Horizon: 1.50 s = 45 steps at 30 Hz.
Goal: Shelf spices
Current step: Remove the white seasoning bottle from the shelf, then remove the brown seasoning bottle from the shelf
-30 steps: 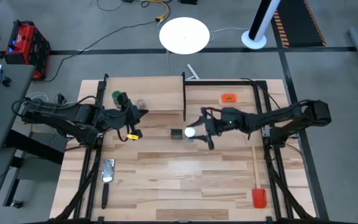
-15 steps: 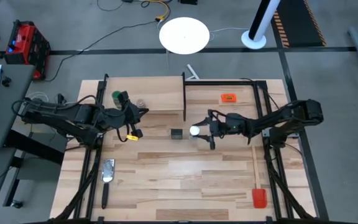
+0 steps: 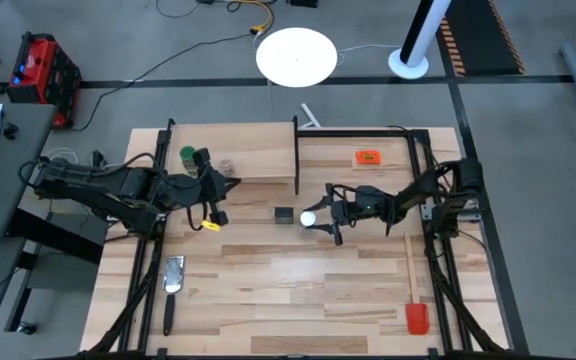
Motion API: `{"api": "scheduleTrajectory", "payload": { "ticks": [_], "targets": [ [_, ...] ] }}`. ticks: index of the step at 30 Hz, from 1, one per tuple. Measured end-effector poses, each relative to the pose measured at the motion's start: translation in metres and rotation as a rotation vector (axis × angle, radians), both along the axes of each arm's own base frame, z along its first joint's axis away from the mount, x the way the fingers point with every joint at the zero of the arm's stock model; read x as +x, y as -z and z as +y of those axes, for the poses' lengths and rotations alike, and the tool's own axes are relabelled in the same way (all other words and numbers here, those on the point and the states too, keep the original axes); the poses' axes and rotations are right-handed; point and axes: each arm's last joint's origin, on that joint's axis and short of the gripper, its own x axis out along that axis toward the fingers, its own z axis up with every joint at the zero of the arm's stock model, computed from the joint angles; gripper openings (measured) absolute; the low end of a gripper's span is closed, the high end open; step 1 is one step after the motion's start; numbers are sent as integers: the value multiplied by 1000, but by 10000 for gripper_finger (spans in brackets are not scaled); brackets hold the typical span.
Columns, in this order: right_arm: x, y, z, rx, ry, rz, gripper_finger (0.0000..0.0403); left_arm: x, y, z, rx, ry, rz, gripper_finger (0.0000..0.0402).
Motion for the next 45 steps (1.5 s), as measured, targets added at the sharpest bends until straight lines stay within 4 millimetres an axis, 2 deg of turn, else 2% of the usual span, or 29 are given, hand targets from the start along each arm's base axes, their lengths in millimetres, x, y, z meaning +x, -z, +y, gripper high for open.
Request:
{"api": "scheduleTrajectory", "payload": {
  "ticks": [4,12,21,29,35,40,45],
  "targets": [
    [0,2,0,-1,-3,11,215,0,0,0,-23,-5,-13,0],
    [0,2,0,18,9,9,254,1,-2,0,-31,-7,-36,0],
    [0,-4,0,17,10,-27,259,1,-1,-1,-35,3,-32,0],
    [-4,-24,0,12,37,-47,260,1,-2,4,9,-55,-24,0],
    [-11,-43,0,12,40,-45,260,-1,0,23,-22,-214,-50,0],
    [-16,-57,1,6,41,-80,260,-5,7,37,-96,-261,7,1],
    [-21,-69,-1,-25,88,-115,260,-9,14,44,-186,-267,61,41]
  ]
}}
